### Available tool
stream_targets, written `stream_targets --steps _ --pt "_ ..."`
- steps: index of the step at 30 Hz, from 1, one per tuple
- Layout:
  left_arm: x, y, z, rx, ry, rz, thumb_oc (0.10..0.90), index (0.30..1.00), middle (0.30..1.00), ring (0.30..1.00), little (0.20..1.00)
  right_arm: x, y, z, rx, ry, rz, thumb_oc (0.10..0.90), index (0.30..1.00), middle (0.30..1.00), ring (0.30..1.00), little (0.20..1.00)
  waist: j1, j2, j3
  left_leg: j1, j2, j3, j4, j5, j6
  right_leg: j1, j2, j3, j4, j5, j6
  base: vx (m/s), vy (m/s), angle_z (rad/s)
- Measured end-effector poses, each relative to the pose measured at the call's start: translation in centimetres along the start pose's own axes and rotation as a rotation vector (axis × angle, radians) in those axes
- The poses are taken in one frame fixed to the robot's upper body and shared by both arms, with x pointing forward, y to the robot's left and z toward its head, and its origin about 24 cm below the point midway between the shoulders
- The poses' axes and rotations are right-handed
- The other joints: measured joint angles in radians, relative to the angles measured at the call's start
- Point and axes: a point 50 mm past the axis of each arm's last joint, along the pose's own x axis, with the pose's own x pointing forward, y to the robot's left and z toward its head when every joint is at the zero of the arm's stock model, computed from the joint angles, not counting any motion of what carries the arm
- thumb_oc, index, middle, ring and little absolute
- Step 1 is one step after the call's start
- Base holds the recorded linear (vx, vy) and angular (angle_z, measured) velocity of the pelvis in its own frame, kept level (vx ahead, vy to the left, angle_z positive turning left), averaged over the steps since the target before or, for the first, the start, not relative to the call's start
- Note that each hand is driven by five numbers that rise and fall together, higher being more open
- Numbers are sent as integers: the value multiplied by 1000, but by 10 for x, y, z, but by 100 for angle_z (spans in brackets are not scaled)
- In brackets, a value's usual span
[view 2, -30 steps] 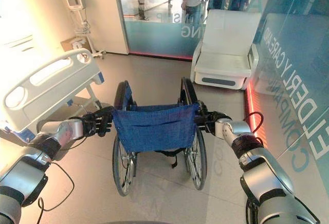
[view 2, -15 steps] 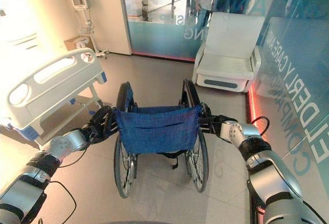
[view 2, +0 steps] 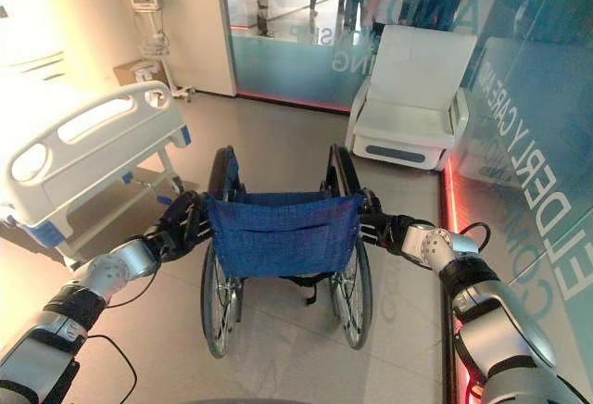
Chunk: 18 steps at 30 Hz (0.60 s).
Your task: Push the wheelchair next to the bed
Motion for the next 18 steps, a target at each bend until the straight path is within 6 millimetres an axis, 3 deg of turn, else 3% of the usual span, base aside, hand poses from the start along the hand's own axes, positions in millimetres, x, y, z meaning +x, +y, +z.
stream_targets --steps 18 --pt "-3 10 11 147 -9 33 400 300 300 300 300 1 2 -4 52 -9 42 400 300 300 300 300 -10 3 9 7 -4 -8 1 -5 8 -7 -5 22 31 -6 0 64 74 -2"
